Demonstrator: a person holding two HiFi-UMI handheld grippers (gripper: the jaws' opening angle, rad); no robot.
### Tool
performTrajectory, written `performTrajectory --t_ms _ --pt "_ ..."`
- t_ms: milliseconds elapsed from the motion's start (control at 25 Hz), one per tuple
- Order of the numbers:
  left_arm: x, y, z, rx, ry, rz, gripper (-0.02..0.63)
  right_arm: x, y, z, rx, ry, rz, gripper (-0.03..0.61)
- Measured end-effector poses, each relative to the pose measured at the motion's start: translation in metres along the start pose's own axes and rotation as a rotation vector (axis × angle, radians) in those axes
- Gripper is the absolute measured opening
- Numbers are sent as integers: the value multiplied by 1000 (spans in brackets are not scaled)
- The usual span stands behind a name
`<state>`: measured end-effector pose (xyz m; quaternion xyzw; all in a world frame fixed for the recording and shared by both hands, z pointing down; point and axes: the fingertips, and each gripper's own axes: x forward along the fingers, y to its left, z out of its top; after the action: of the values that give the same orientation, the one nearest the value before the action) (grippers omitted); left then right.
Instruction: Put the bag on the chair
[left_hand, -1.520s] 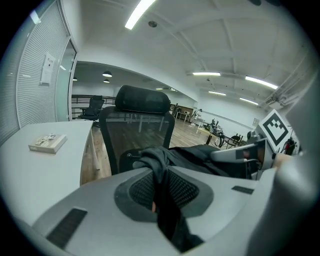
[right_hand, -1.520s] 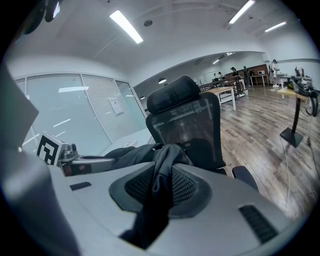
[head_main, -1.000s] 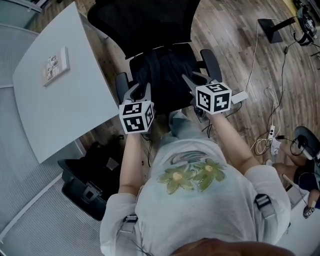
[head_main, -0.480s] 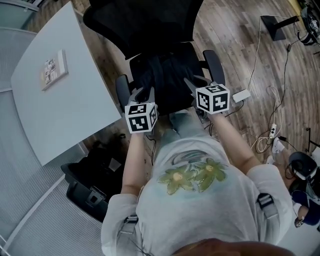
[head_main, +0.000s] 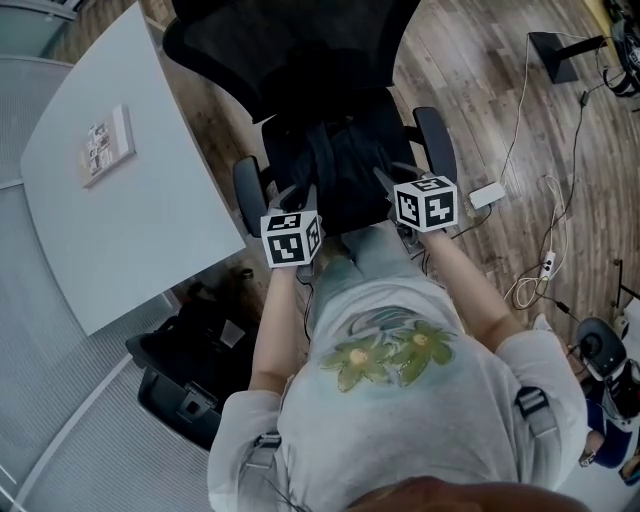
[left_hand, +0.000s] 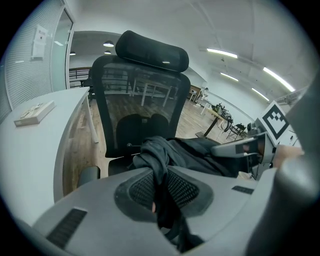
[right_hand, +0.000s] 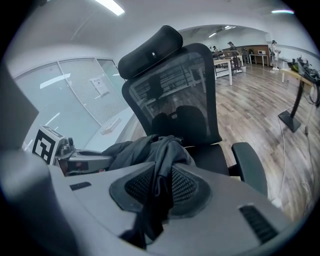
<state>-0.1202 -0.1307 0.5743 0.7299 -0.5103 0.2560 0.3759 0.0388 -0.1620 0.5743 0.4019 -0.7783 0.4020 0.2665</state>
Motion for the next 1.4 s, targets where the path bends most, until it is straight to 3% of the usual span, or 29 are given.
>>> performTrajectory --t_ms 440,1400 --pt "35 13 -31 -80 77 1 66 33 -24 -25 18 78 -2 84" --pt "108 41 -82 -114 198 54 66 107 -70 -69 38 202 -38 84"
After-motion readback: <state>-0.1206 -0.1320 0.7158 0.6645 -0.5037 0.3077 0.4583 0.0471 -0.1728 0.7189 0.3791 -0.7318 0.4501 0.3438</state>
